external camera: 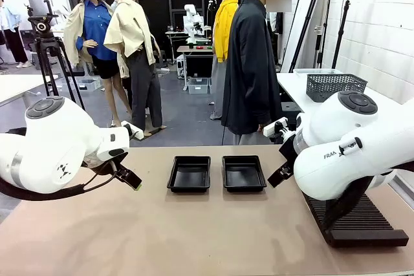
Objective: Inspect and transfer BCBs to ESD trays.
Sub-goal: Pick up the Blank PCB from the PCB Rack and place it in the left ESD tray.
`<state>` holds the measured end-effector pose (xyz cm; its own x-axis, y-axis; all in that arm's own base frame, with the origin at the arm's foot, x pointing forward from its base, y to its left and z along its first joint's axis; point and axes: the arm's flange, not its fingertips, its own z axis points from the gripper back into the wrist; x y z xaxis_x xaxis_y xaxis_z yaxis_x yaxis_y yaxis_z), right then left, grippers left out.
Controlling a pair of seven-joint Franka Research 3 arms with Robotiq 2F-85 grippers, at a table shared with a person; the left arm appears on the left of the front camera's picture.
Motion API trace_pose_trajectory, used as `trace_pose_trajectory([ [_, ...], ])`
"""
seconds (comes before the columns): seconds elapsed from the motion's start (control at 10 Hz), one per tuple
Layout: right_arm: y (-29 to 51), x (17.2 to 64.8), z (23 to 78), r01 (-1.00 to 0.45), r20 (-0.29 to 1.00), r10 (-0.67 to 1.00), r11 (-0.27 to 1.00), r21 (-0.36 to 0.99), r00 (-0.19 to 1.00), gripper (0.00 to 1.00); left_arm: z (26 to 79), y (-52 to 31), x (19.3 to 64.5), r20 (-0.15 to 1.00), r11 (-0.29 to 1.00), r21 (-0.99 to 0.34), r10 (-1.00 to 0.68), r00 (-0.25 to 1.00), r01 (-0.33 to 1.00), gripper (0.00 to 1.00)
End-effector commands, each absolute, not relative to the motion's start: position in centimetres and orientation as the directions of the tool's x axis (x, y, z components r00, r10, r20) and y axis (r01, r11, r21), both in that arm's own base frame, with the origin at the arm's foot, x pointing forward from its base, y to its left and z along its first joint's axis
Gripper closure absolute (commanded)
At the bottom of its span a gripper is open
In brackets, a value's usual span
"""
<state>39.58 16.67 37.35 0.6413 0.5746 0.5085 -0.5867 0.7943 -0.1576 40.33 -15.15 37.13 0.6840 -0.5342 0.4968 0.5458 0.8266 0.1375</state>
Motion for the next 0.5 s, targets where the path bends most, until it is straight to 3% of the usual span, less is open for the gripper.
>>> trace_pose_trajectory([
  [0.0, 16.69, 39.57, 37.35, -0.587, 0.508, 0.575, 0.794, -0.158, 0.641, 0.00, 37.13, -15.11, 40.34, 0.497, 0.827, 0.137, -0.534, 0.684, 0.545, 0.00],
  [0.4, 16.69, 39.57, 37.35, -0.587, 0.508, 0.575, 0.794, -0.158, 0.641, 0.00, 37.13, -15.11, 40.34, 0.497, 0.827, 0.137, -0.534, 0.684, 0.545, 0.00],
])
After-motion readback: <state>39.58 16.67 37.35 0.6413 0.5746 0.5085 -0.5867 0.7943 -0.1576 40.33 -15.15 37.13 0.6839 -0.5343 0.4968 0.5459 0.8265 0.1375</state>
